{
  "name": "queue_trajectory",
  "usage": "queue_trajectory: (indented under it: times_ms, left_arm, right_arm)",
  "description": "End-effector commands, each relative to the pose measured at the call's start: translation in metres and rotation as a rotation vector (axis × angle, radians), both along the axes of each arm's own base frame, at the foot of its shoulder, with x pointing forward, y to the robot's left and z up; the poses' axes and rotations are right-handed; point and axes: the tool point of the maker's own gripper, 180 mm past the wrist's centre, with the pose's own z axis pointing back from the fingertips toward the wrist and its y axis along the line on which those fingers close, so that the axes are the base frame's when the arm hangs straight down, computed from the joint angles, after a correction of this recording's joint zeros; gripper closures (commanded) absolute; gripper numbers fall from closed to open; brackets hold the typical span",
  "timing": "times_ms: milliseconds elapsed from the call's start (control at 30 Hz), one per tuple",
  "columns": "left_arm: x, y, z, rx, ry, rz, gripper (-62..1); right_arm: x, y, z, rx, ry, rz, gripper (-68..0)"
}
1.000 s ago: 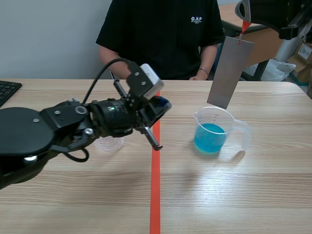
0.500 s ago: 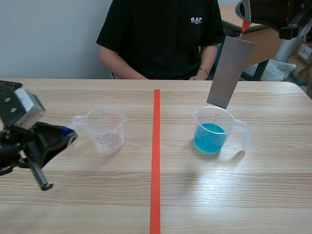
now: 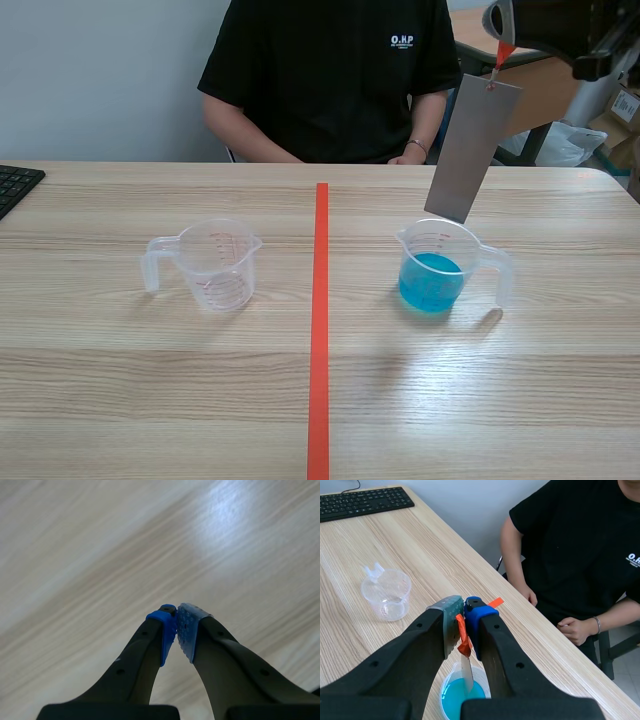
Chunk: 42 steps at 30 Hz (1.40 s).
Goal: Do the redox reaction experiment.
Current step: 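Raise the plate and point at it, then put the plate into the left beaker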
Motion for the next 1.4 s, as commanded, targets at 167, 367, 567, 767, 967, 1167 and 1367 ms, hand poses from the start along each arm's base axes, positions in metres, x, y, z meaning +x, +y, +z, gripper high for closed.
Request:
queue_trajectory:
  times_ms: [167,367,567,767,967,1167,1367]
  left_arm:
    - [-0.051,0.007,-0.014,-0.036,0.076,0.129,-4.9]
    - [-0.091,0.009,-0.024,-0.053,0.146,0.219,-4.9]
    - [-0.121,0.003,-0.031,-0.074,0.203,0.270,-4.9]
    - [-0.129,-0.002,-0.033,-0.093,0.210,0.311,-4.9]
    - [-0.132,-0.001,-0.035,-0.087,0.226,0.315,-4.9]
    - [-0.132,-0.001,-0.035,-0.087,0.226,0.315,-4.9]
    - [-0.132,-0.001,-0.035,-0.087,0.226,0.315,-4.9]
  right_arm:
    - [0.000,-0.002,0.018,0.002,-0.054,0.004,-1.5]
    - [-0.001,0.003,0.016,0.003,-0.048,0.021,-1.5]
    - [-0.001,0.017,0.018,-0.003,-0.059,0.062,-1.5]
    - [0.001,0.039,0.024,0.009,-0.083,0.102,-1.5]
    - [0.002,0.069,0.026,0.012,-0.106,0.154,-1.5]
    - [-0.001,0.107,0.036,0.027,-0.147,0.224,-1.5]
    - [-0.009,0.149,0.048,0.050,-0.184,0.305,-1.5]
